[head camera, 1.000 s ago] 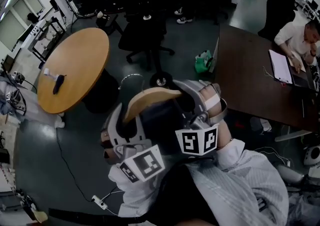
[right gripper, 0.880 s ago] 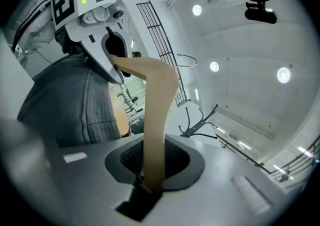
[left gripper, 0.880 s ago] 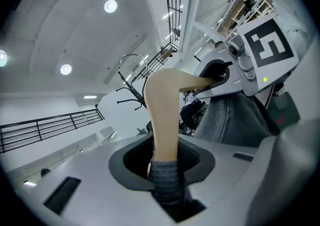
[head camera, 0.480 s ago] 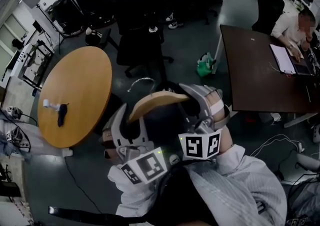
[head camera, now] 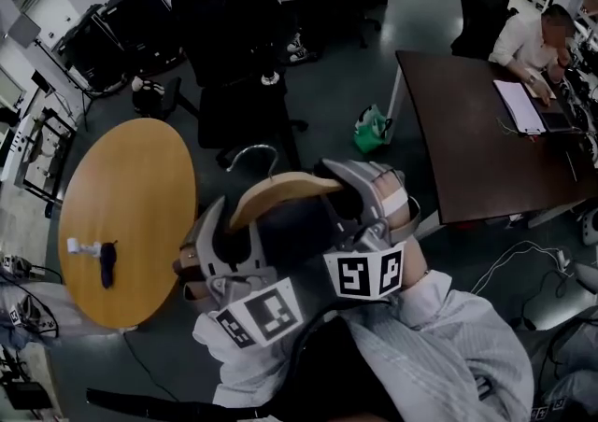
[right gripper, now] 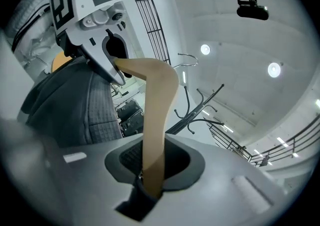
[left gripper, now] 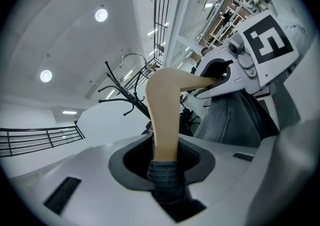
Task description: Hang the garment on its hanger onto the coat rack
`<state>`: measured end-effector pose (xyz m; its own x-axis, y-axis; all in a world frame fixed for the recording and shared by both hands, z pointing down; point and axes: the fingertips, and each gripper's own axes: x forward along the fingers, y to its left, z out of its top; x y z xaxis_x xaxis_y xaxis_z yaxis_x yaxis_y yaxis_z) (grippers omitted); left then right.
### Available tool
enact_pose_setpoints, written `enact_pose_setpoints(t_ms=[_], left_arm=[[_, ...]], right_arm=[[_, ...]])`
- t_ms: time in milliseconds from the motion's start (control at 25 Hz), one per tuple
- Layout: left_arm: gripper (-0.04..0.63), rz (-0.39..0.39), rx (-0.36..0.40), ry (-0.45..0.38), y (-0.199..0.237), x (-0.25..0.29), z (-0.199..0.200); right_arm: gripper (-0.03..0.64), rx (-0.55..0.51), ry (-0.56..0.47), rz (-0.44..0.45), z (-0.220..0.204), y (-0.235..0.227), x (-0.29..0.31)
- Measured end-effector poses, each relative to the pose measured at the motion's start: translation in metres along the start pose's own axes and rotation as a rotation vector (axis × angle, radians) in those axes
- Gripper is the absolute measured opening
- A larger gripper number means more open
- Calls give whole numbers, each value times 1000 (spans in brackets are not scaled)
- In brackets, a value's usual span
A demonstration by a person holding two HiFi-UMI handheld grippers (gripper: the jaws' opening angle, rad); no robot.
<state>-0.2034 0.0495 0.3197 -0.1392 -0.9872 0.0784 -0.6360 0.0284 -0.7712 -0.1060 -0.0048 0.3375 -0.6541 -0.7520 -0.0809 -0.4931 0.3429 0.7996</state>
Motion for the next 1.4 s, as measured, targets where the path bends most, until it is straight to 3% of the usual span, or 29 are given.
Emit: enact_pose_setpoints(t_ms=[600, 1000, 1400], left_arm=[[104, 91, -12, -73, 62, 222, 66], [104, 135, -43, -72, 81, 288, 80], [103, 133, -3, -80, 104, 330, 78]], right_arm=[[77, -32, -121, -121, -70, -135, 192], [87, -55, -157, -124, -88, -172, 255], [87, -12, -137, -119, -93, -181, 299]])
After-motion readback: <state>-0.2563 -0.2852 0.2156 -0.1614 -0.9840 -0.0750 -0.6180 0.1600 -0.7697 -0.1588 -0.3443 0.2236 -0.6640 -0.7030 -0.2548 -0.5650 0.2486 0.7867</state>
